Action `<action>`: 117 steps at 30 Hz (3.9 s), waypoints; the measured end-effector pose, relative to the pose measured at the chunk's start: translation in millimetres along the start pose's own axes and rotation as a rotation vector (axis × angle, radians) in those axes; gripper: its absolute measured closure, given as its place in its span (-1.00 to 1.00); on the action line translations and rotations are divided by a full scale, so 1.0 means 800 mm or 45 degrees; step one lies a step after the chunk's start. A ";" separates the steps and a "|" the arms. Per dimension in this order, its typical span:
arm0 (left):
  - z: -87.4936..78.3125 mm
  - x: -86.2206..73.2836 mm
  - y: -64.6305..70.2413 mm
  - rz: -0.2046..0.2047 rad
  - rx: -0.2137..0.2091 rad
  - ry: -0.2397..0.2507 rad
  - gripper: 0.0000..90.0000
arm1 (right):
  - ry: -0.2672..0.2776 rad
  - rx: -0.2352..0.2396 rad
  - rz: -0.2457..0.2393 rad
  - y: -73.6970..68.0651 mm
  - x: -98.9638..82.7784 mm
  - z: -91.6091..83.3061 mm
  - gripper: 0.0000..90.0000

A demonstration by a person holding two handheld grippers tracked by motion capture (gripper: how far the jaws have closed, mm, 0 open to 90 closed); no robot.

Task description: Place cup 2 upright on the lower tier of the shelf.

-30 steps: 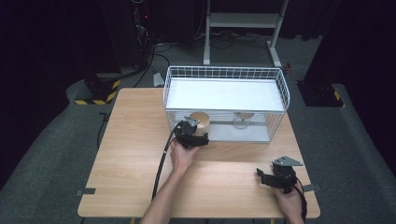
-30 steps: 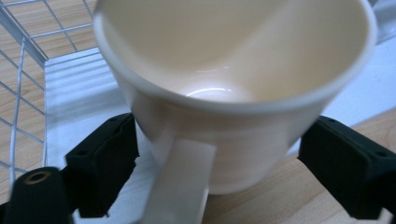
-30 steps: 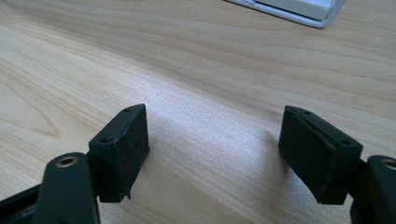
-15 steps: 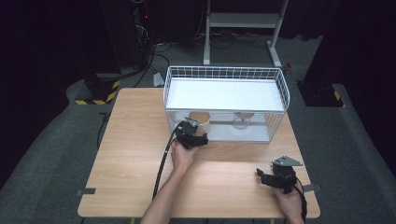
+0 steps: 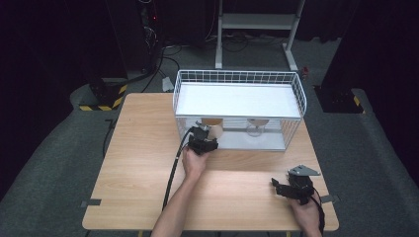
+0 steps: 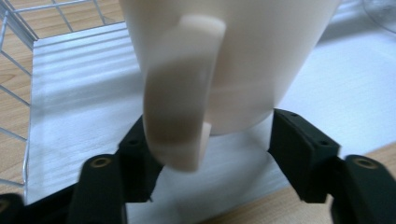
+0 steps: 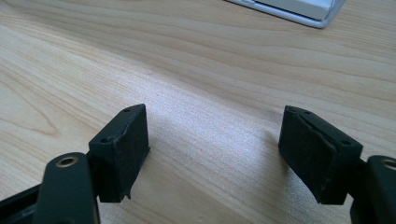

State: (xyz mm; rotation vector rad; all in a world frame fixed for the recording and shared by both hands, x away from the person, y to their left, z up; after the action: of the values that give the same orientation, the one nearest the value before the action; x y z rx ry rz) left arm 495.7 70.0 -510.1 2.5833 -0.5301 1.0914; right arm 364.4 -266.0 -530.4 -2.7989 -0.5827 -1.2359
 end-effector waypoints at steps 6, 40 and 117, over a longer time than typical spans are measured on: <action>0.003 0.005 -0.001 0.017 0.040 -0.019 0.06 | 0.004 0.000 -0.005 0.000 0.000 0.000 -0.46; -0.046 -0.017 0.004 0.023 -0.093 0.052 -0.41 | 0.002 0.000 -0.003 0.000 0.000 0.000 -0.46; -0.155 -0.083 0.004 0.020 -0.235 0.175 -0.39 | -0.001 -0.001 0.005 0.000 0.000 0.000 -0.47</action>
State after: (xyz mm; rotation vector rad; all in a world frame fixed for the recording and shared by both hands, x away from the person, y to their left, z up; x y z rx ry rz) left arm 374.0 130.4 -474.6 2.3307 -0.5893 1.1574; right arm 364.4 -265.7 -530.3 -2.7995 -0.5771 -1.2347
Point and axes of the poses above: each handheld gripper's, and its own axes: z roughly forward along the jaws, x roughly out of its top, y roughly to its right, the point moved 1 cm from there along z, roughly forward along the jaws, and after that the axes turned 9 degrees about -x, right-handed, at the moved point
